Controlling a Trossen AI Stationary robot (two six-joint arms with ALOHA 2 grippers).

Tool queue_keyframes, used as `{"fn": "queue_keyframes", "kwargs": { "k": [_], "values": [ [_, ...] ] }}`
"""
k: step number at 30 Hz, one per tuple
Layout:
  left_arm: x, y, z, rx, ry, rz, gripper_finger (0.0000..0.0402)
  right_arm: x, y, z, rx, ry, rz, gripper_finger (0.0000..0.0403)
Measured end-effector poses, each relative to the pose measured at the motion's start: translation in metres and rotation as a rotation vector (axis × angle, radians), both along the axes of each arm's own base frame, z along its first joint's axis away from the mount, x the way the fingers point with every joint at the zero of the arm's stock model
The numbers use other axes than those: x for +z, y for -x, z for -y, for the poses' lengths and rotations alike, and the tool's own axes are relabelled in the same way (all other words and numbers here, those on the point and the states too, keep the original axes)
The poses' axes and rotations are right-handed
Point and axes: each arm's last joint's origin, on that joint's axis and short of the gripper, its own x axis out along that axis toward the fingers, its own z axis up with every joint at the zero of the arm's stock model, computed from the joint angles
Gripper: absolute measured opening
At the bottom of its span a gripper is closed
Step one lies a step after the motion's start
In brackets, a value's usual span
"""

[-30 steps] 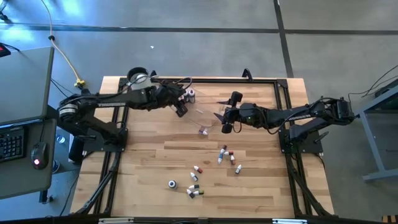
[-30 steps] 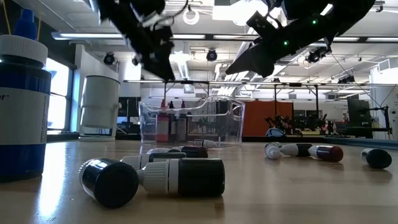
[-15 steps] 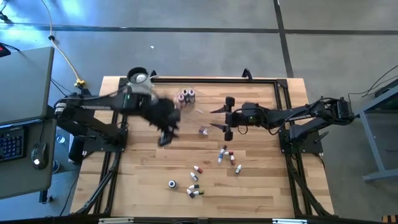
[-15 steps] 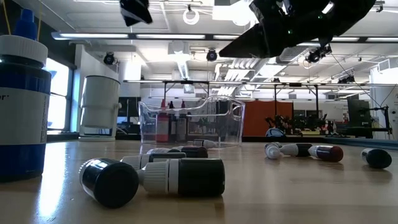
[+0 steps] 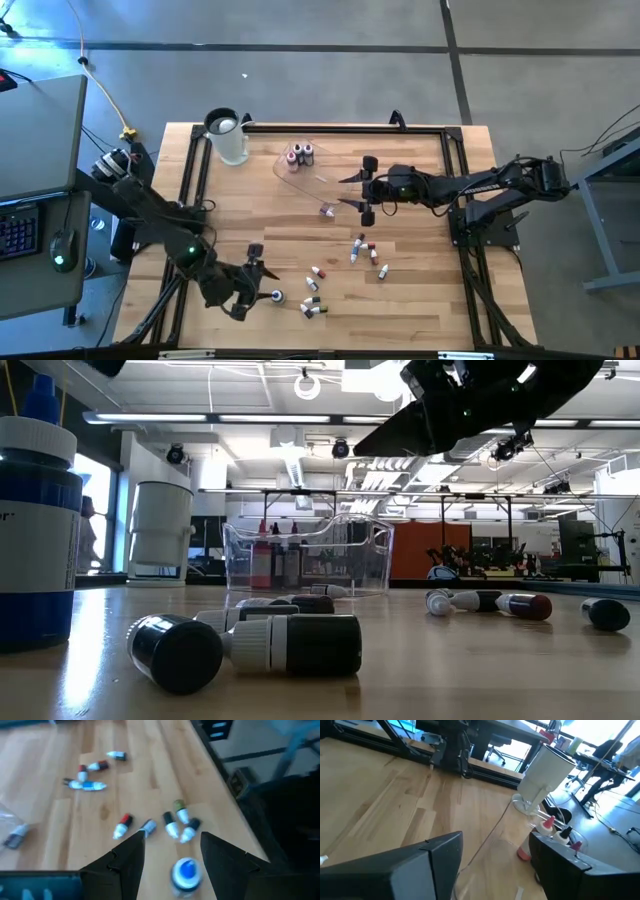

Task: Pick & Place food coloring
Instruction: Put the large blue food coloring bottle into the bin

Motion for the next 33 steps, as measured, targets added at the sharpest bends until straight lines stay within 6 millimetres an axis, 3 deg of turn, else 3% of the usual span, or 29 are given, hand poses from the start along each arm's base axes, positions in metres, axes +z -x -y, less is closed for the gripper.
{"fn": "queue_keyframes", "kwargs": {
  "k": [5, 13, 26, 33],
  "values": [
    [-0.018, 0.006, 0.003, 0.014, 0.075, 0.038, 0.0188, 0.0, 0.0, 0.0, 0.0, -0.001, -0.001, 0.022],
    [-0.042, 0.0, 0.011, -0.022, 0.11, 0.022, 0.0188, 0.0, 0.0, 0.0, 0.001, 0.001, 0.0, 0.022],
    [-0.064, -0.005, 0.015, 0.044, 0.106, -0.043, 0.0188, 0.0, 0.0, 0.0, 0.0, 0.001, 0.001, 0.022],
    [-0.065, -0.006, 0.015, 0.046, 0.107, -0.044, 0.0188, 0.0, 0.0, 0.0, 0.0, 0.001, 0.001, 0.022]
  ]
}}
